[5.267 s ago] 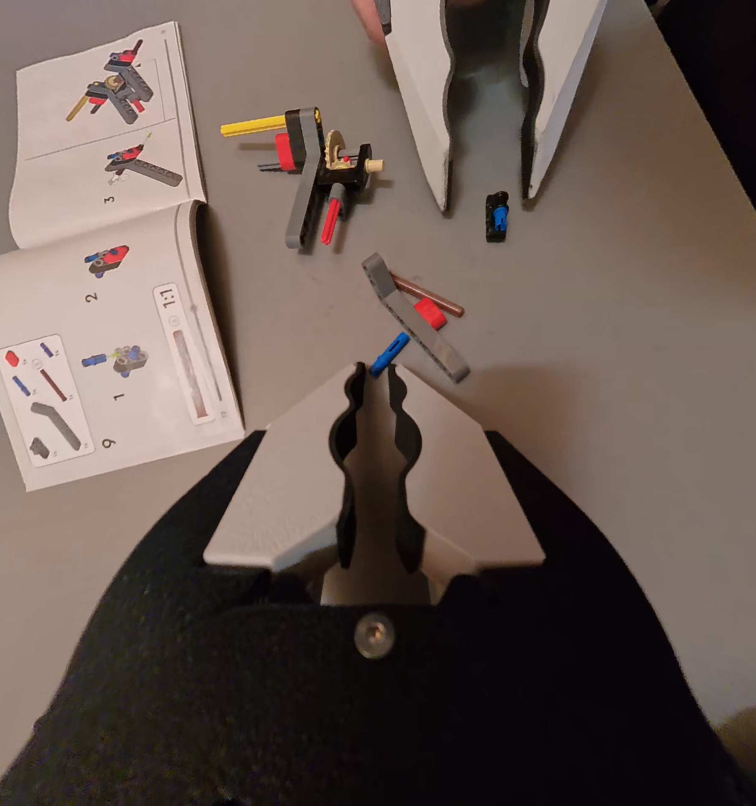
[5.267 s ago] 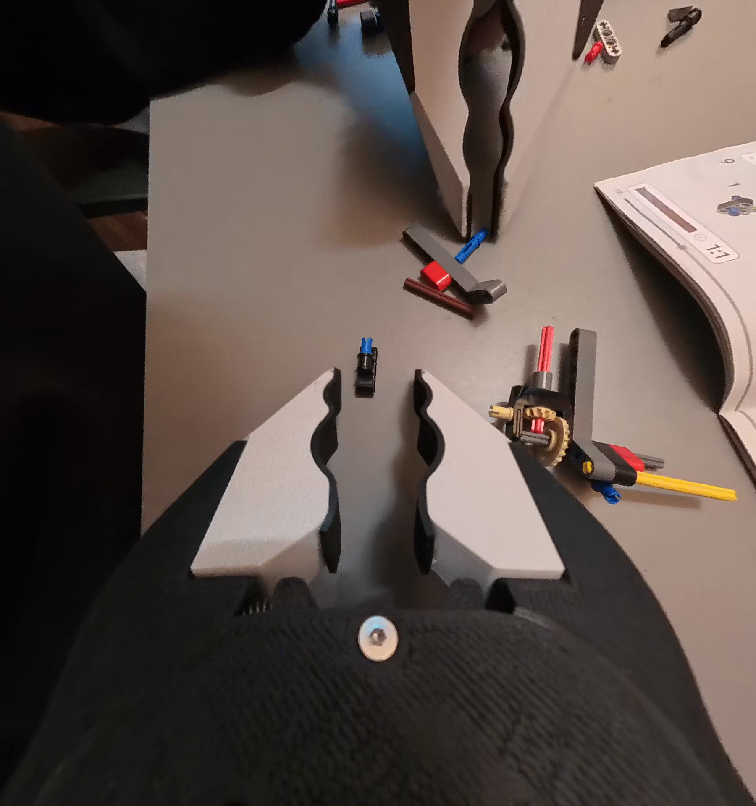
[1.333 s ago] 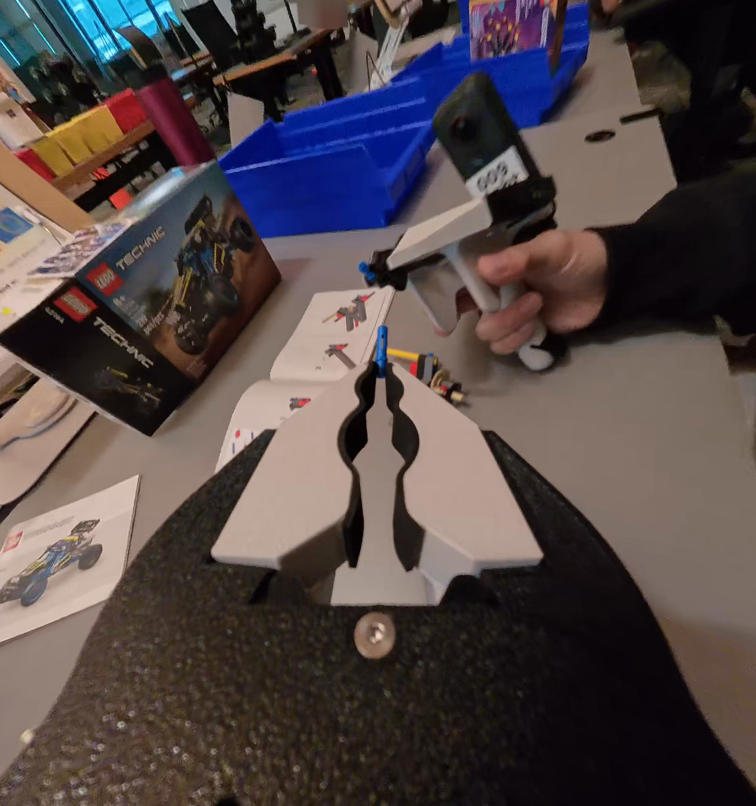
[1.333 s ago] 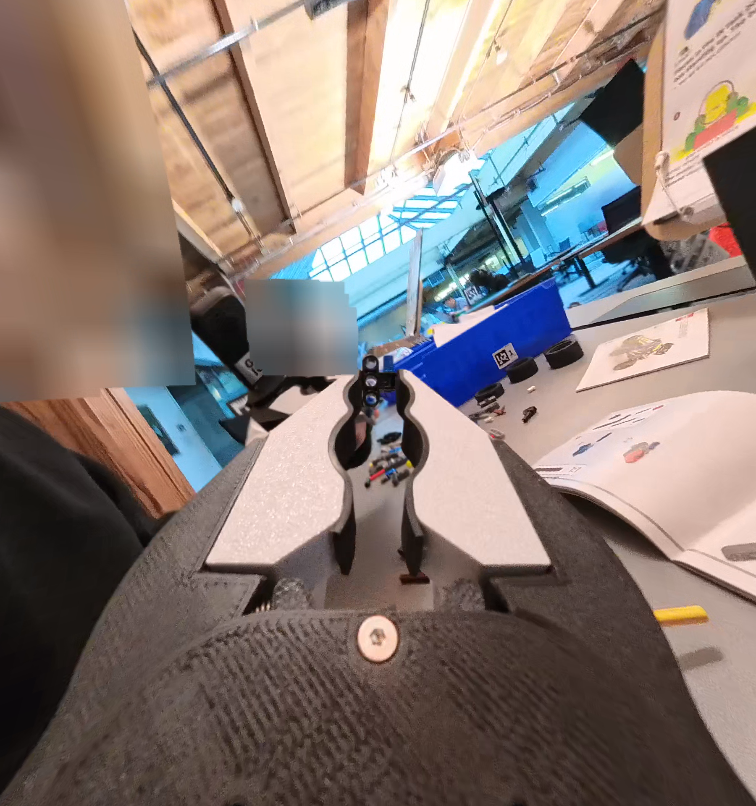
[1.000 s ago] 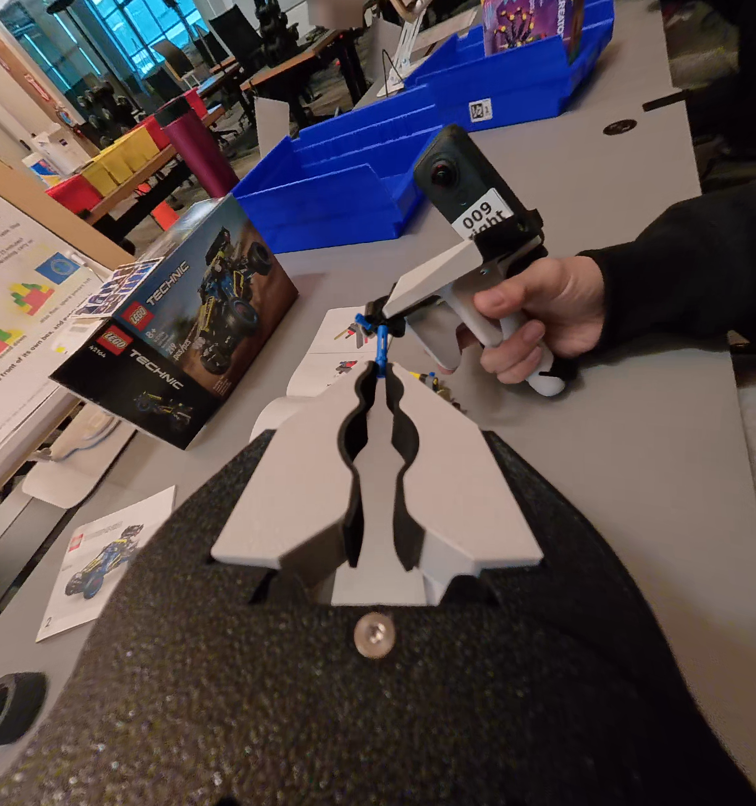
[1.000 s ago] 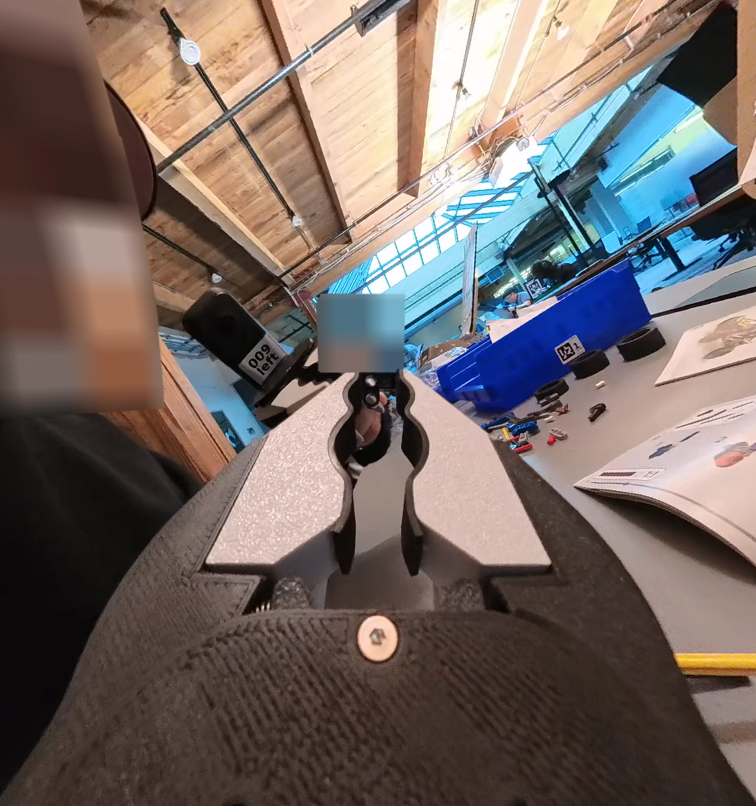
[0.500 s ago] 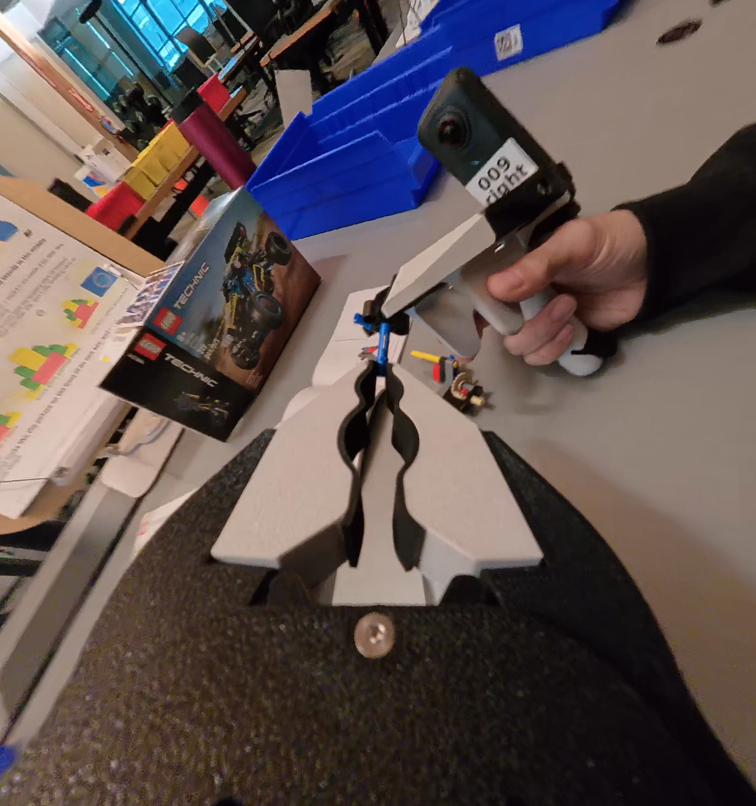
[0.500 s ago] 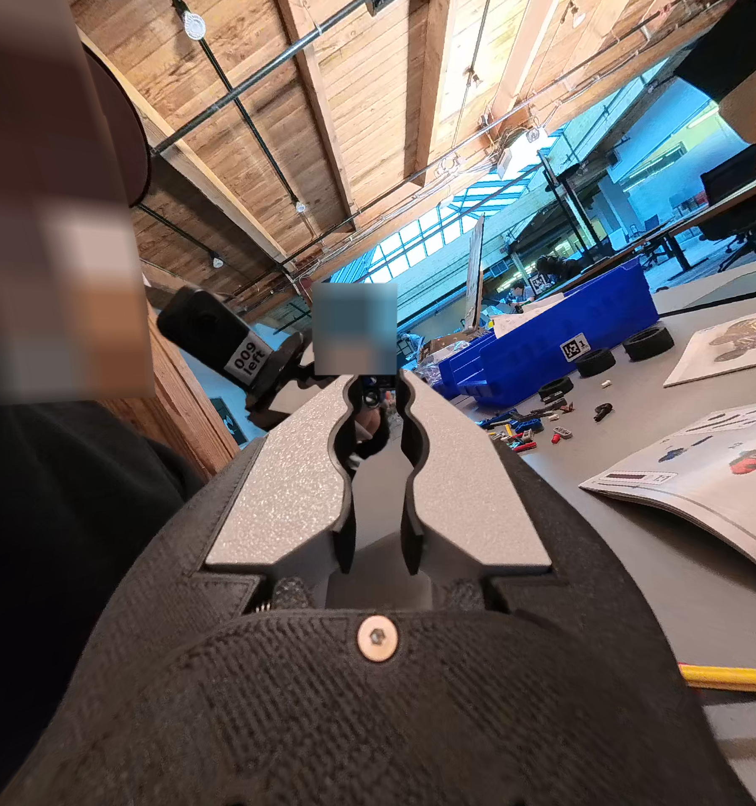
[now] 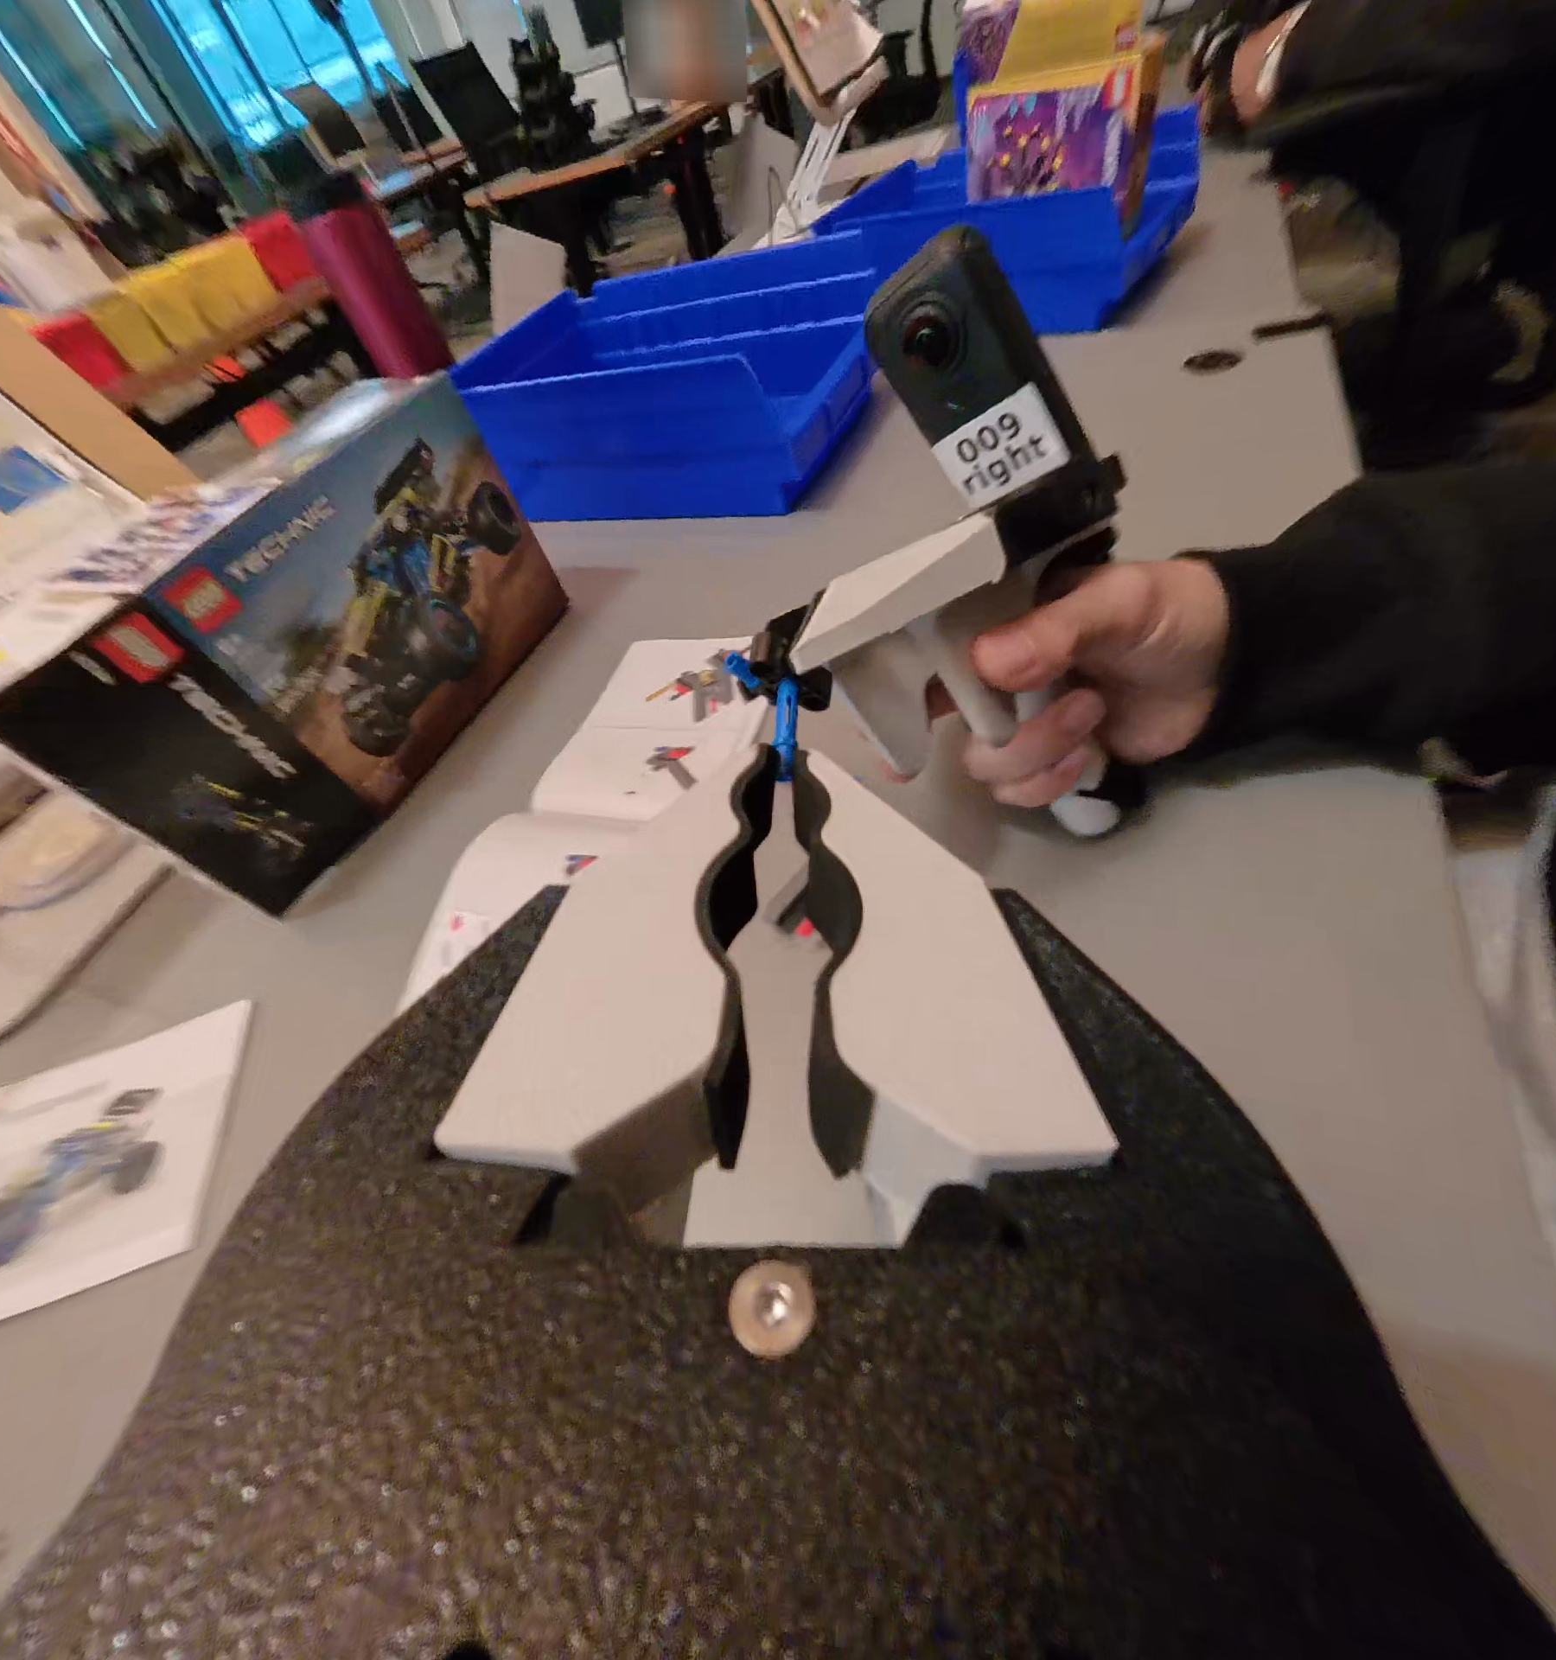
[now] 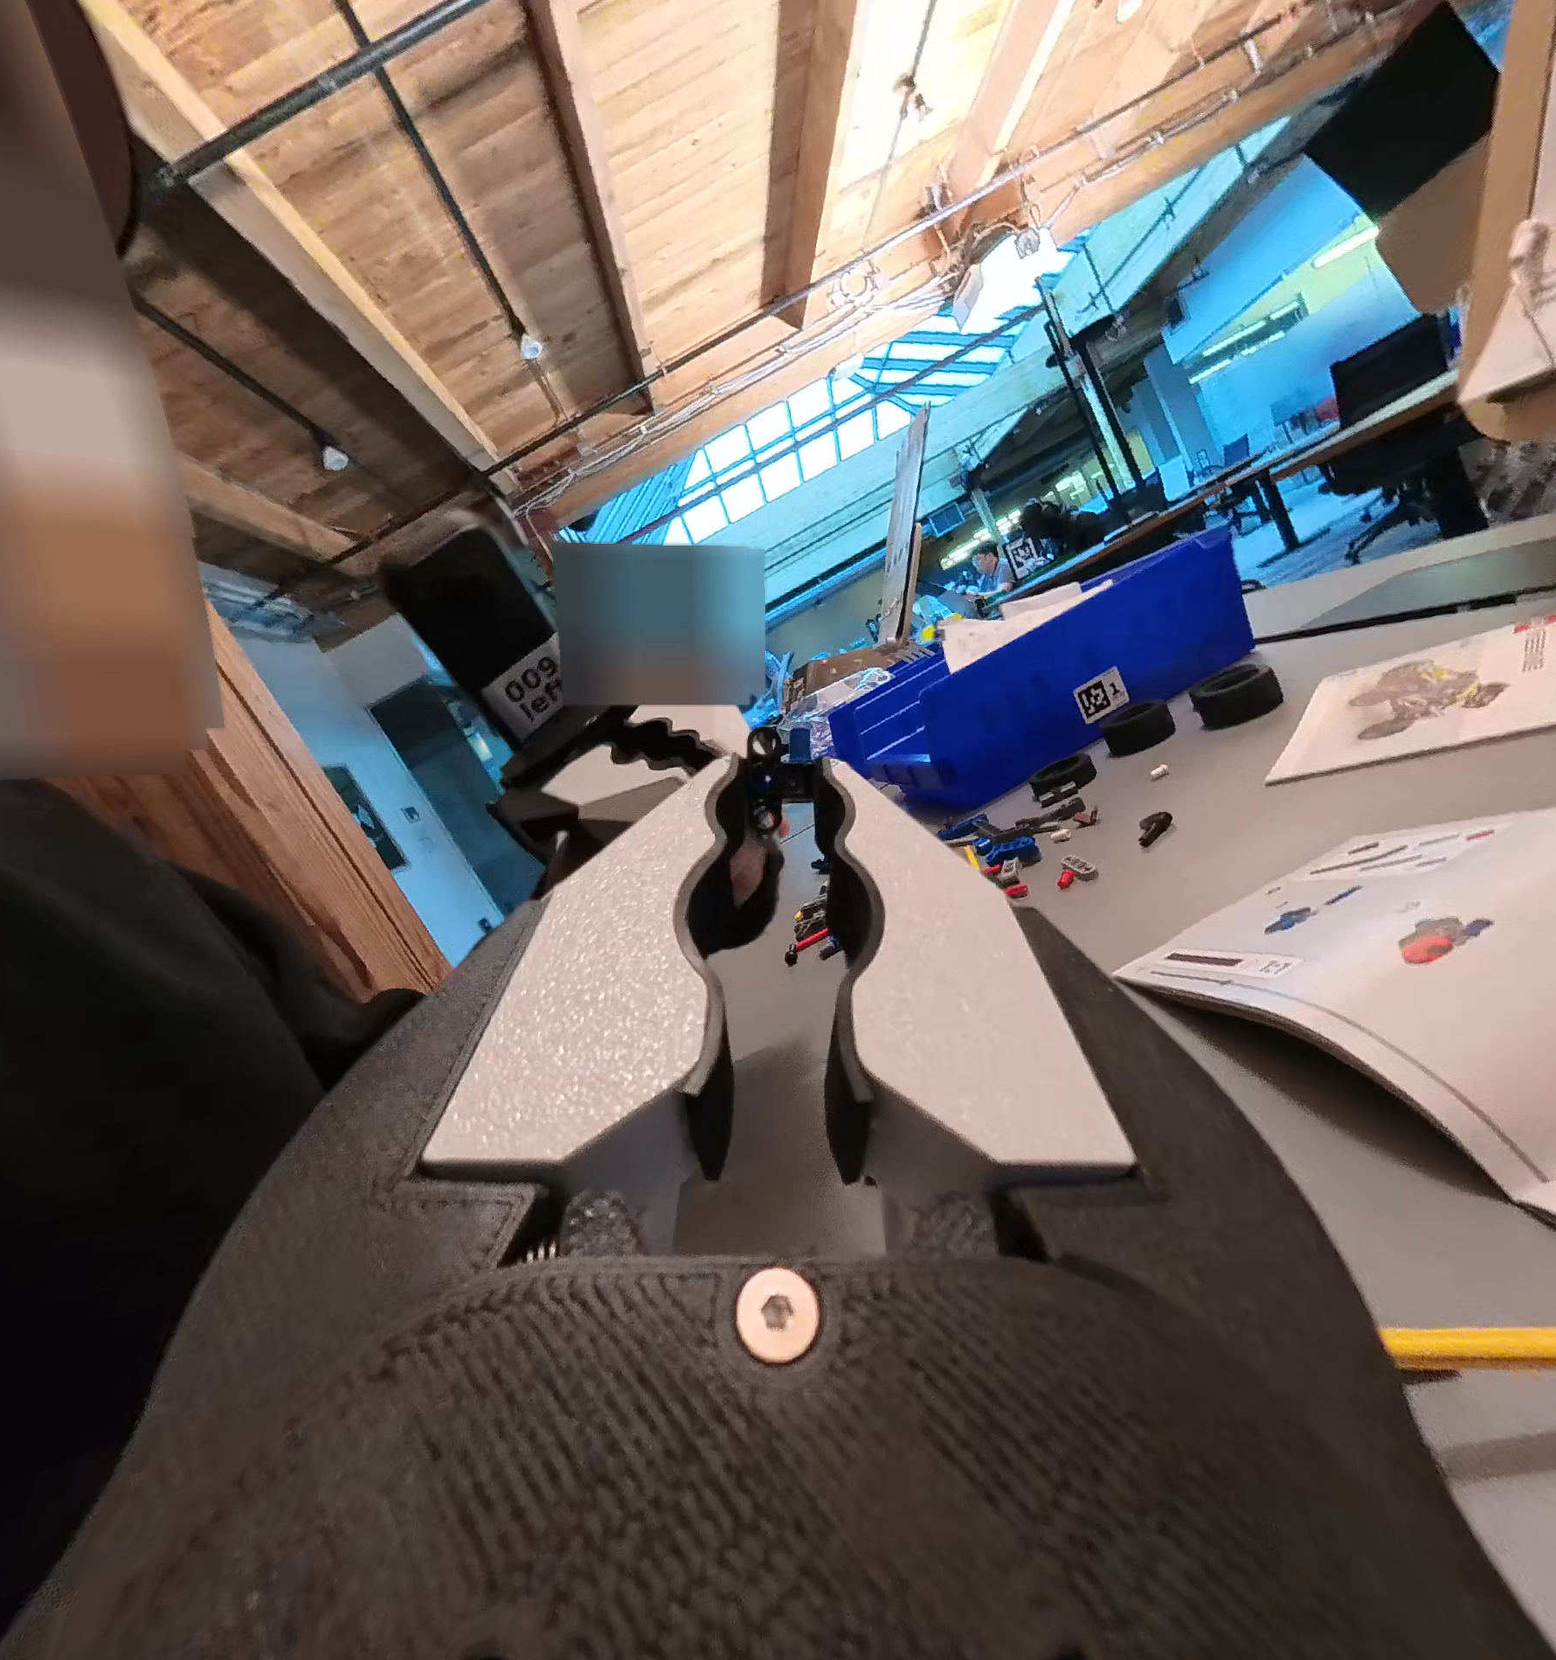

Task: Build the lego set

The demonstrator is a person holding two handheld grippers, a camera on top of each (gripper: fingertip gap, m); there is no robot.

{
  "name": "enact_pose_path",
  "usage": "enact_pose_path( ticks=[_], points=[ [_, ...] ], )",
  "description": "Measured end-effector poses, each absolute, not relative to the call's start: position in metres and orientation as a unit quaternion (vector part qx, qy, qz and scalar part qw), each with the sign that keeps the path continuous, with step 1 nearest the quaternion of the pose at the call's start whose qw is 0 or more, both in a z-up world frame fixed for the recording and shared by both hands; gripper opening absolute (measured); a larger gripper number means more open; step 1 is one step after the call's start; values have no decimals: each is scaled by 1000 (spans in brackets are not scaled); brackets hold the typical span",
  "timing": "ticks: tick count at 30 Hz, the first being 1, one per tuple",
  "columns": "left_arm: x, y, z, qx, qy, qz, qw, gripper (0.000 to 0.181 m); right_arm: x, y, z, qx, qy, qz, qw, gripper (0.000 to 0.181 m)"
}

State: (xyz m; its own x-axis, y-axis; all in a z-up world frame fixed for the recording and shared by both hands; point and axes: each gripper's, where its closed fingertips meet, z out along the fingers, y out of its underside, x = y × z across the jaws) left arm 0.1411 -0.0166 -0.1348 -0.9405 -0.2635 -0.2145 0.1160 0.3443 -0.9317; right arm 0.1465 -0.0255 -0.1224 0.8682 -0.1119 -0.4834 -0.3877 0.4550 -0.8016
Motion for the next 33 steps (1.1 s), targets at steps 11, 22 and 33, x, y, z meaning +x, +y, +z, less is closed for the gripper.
enact_pose_path(
  ticks=[11, 22, 33],
  points=[
    [148, -14, -136, 5, 817, -484, 314, 1, 155, -24, -130, -469, 318, 173, 805, 14],
    [157, -6, -144, -86, 805, -560, 177, 0, 152, 0, -152, -555, 337, 120, 751, 13],
    [214, 97, -121, -212, 712, -639, 200, 0, 176, -26, -173, -603, 404, 4, 687, 13]
  ],
)
